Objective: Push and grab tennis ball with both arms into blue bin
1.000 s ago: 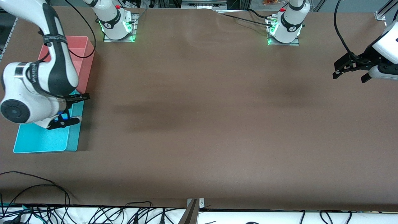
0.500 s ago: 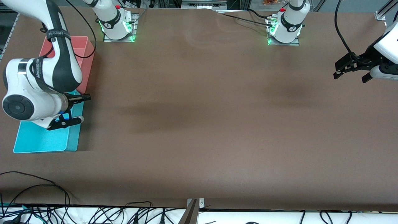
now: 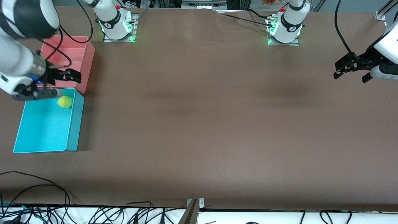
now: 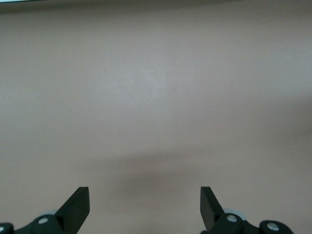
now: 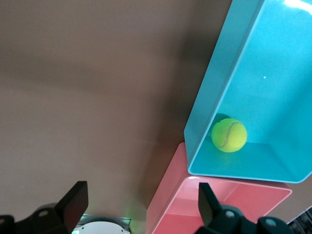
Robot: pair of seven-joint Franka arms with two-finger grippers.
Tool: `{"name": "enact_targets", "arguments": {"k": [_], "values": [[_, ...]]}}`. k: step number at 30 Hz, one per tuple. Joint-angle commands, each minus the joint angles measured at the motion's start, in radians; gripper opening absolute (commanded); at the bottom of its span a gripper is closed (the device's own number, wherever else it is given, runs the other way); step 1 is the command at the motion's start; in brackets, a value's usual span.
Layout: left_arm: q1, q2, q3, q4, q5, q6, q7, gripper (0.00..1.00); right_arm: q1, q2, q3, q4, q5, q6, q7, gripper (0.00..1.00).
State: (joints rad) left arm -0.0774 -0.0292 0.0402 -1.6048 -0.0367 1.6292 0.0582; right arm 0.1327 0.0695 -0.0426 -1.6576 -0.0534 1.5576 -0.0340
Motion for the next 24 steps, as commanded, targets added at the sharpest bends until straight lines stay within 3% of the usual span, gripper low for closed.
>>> {"name": "enact_targets", "arguments": {"k": [1, 10, 16, 24], "values": [[0.004, 0.015, 0.000, 0.039, 0.001, -0.025, -0.006, 1.00, -0.025, -0.142, -0.003, -0.088, 0.021, 0.038, 0.008, 1.00], [0.004, 0.015, 0.000, 0.039, 0.000, -0.025, -0.008, 1.00, -0.068, -0.178, -0.010, -0.068, 0.029, 0.038, 0.002, 1.00], [0.004, 0.015, 0.000, 0.042, 0.000, -0.025, -0.008, 1.00, -0.053, -0.168, -0.071, -0.065, 0.079, 0.038, 0.000, 1.00], [0.013, 0.015, 0.006, 0.059, 0.001, -0.025, -0.006, 1.00, -0.053, -0.157, -0.071, -0.062, 0.073, 0.016, 0.000, 1.00]]}}
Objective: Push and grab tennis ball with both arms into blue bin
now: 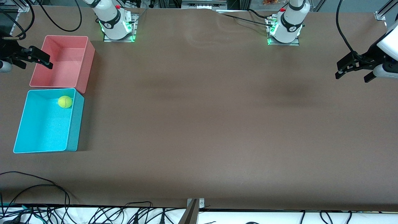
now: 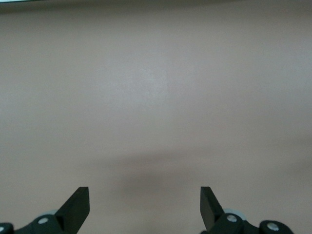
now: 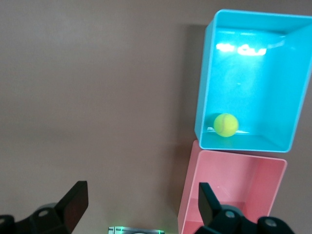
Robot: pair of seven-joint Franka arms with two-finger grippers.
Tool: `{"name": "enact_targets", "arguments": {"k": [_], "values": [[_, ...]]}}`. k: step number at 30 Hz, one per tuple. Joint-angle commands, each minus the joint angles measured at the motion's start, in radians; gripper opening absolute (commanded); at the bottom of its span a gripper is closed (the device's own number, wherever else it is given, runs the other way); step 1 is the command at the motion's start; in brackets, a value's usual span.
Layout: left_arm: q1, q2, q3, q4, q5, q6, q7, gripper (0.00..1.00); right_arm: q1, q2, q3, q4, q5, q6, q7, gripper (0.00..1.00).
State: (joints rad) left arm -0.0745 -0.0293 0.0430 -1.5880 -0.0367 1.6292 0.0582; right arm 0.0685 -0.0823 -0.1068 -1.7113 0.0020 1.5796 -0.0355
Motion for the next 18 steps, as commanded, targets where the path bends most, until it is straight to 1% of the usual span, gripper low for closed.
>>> {"name": "enact_targets", "arguments": {"k": [1, 4, 9, 18], "values": [[0.010, 0.016, 0.003, 0.042, 0.001, -0.025, -0.006, 1.00, 0.011, -0.004, -0.007, -0.007, 0.018, -0.007, 0.002, 1.00], [0.010, 0.016, 0.003, 0.043, 0.001, -0.025, -0.008, 1.00, 0.013, 0.015, -0.004, 0.007, 0.015, -0.016, 0.002, 1.00], [0.010, 0.016, 0.003, 0.043, 0.001, -0.025, -0.008, 1.00, 0.014, 0.053, -0.004, 0.059, 0.010, -0.070, 0.002, 1.00], [0.010, 0.016, 0.003, 0.043, 0.001, -0.025, -0.006, 1.00, 0.013, 0.056, -0.004, 0.062, 0.006, -0.076, 0.003, 1.00]]}}
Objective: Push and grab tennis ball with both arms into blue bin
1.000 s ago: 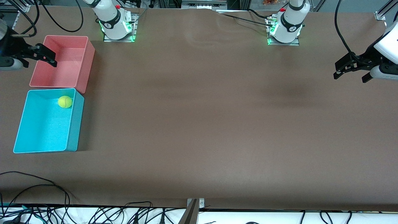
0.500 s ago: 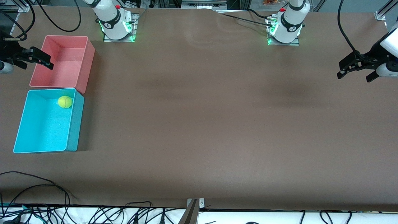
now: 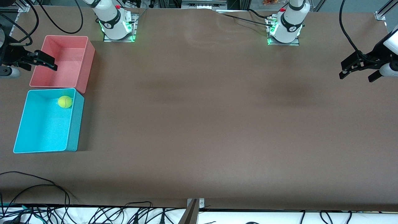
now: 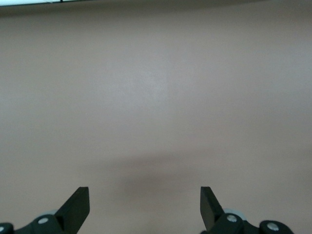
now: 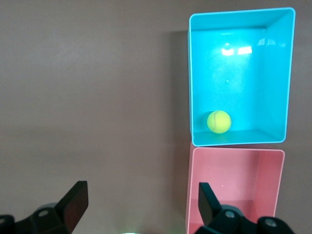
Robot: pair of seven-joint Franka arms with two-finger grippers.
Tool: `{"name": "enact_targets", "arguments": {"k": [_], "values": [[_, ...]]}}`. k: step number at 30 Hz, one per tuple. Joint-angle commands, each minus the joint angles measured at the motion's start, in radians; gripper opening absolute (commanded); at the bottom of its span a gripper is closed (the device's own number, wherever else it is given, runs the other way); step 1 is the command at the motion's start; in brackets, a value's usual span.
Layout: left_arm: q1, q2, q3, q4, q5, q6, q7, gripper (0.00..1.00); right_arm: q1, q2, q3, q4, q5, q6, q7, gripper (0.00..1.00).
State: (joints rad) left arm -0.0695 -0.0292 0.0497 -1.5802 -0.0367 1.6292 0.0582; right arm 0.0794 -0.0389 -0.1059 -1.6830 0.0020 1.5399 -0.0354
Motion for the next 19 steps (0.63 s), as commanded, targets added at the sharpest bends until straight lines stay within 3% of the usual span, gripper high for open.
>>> {"name": "enact_targets", "arguments": {"k": [1, 19], "values": [[0.005, 0.015, -0.004, 0.035, 0.000, -0.025, -0.006, 1.00, 0.002, 0.013, -0.005, 0.034, 0.006, -0.038, 0.005, 1.00], [0.043, 0.023, -0.005, 0.032, 0.000, -0.028, -0.006, 1.00, 0.016, 0.017, 0.002, 0.037, -0.008, -0.034, 0.005, 1.00]]}}
